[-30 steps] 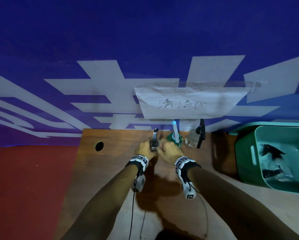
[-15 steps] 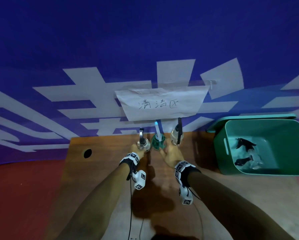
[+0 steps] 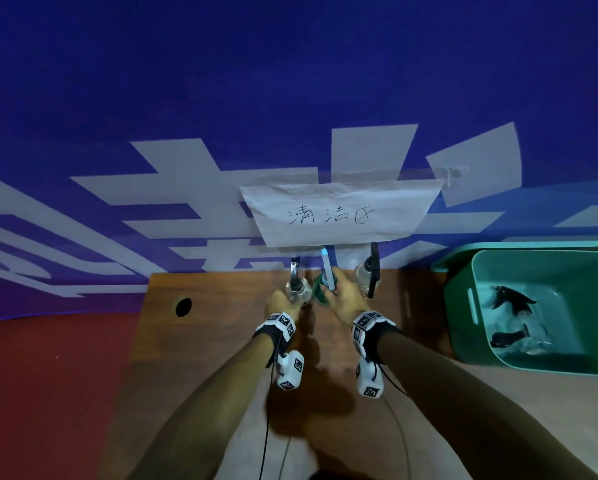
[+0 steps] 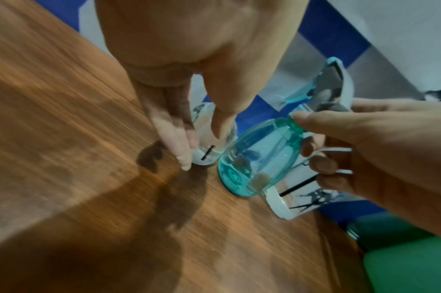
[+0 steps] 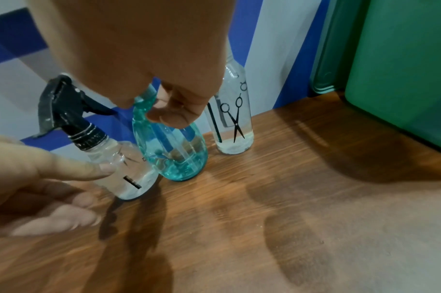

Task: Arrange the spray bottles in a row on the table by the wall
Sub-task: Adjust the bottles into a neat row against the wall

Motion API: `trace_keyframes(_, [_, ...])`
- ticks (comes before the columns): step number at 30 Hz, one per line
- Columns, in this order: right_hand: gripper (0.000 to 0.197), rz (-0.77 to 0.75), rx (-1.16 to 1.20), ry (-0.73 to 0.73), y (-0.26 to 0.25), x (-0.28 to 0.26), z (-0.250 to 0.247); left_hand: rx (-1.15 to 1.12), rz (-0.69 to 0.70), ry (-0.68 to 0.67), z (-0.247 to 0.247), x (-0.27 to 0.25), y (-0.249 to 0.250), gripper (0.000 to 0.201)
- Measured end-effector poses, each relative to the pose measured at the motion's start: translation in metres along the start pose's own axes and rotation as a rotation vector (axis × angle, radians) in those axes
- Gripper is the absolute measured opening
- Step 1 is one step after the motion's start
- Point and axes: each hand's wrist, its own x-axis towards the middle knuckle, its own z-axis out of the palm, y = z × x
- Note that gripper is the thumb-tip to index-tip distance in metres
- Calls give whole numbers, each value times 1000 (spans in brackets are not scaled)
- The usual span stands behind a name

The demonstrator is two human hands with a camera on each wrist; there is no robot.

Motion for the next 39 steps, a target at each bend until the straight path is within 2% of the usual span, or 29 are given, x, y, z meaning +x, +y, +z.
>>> trace_keyframes(2, [19,-11,-29,25,-3,0,-3,10,-16,-56,1,-8,4,35])
trace_keyframes(3, [16,-11,-38,23,-5,-1,-3,33,2,-100,3,-13,7,28])
trace_keyframes(5, [16,-19,-45,11,-1,0,-3,98,58,-197,8,-20,12,9])
trace_keyframes(8, [22,-32,-67,-11,1,-3,-6,155,92,-250,15,-25,13,5])
trace_keyframes(13, [15,-64,-111,-64,-1,-10,-14,77,35,-174,23,-25,6,24])
trace_keyframes(15, [15,-67,-129,-79,-1,-11,-15,139,60,-134,23,-20,5,26])
trace_keyframes(18, [26,-32,-148,-57,0,-6,-14,151,49,-37,18,-13,7,30])
trace_keyframes(20, [32,20,-149,-70,-1,-4,-15,129,8,-23,13,-8,8,37])
trace_keyframes(23, [27,33,-125,-145,-3,-5,-18,152,2,-12,13,11,0,66])
trace_keyframes(25, [42,69,-184,-118,1,4,-17,263,62,-32,14,26,-8,72])
trace_keyframes(27, [55,98,-232,-122,1,6,-15,342,118,-69,7,25,-4,64])
trace_keyframes(29, [55,112,-223,-141,2,8,-13,347,152,-106,-2,23,1,60])
trace_keyframes(33, [26,51,-83,-192,3,2,-19,353,172,-113,-9,18,1,61])
trace_keyframes(34, [24,33,-83,-186,1,1,-21,366,163,-104,-7,15,1,58])
trace_keyframes(36, [25,26,-54,-177,0,2,-20,403,130,-118,-6,4,0,35])
trace_keyframes(37, [25,20,-25,-173,0,2,-19,412,134,-168,-3,-1,-2,22])
trace_keyframes(39, [26,34,39,-161,-2,-2,-19,428,208,-340,7,-11,-11,23])
